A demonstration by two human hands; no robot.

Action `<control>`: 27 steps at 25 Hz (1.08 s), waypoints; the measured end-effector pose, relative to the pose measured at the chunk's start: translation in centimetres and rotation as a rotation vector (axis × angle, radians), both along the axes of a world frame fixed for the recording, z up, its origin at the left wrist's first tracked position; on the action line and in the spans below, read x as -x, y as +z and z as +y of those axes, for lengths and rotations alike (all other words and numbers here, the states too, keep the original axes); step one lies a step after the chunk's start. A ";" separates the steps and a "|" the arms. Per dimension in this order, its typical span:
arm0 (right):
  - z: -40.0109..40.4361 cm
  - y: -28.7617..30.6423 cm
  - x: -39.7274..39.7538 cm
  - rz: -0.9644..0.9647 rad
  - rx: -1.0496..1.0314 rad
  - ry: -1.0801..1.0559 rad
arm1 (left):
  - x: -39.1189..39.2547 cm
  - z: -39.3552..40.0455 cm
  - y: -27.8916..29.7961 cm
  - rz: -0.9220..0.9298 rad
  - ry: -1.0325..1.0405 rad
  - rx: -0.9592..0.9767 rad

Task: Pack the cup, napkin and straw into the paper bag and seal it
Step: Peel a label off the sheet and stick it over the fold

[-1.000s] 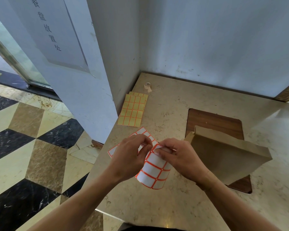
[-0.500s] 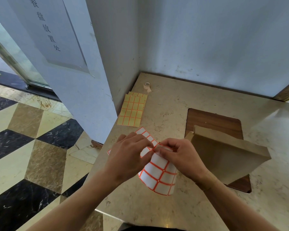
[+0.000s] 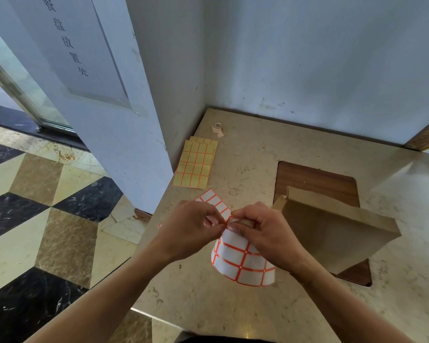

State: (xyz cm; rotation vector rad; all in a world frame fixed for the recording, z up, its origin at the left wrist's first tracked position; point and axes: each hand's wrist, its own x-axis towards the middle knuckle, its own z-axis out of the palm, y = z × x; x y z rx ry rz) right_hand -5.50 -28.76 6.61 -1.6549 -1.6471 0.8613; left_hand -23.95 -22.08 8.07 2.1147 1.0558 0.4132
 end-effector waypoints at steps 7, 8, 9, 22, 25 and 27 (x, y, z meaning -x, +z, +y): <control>0.2 -0.2 -0.1 0.001 0.077 0.051 | 0.7 1.1 -0.6 0.007 -0.083 0.103; 0.2 -0.2 -0.1 -0.003 0.087 0.061 | 0.8 1.2 -0.7 0.011 -0.083 0.123; 0.2 -0.2 -0.2 -0.011 0.091 0.073 | 0.9 1.4 -0.8 0.014 -0.084 0.144; 0.3 0.3 -0.1 0.102 0.153 0.050 | 0.9 1.0 -1.4 -0.033 -0.054 0.126; 0.2 0.2 0.0 0.091 0.143 0.052 | 0.6 1.0 -1.4 -0.033 -0.043 0.100; 0.2 0.1 0.1 0.085 0.135 0.039 | 0.5 1.1 -1.4 -0.027 -0.022 0.124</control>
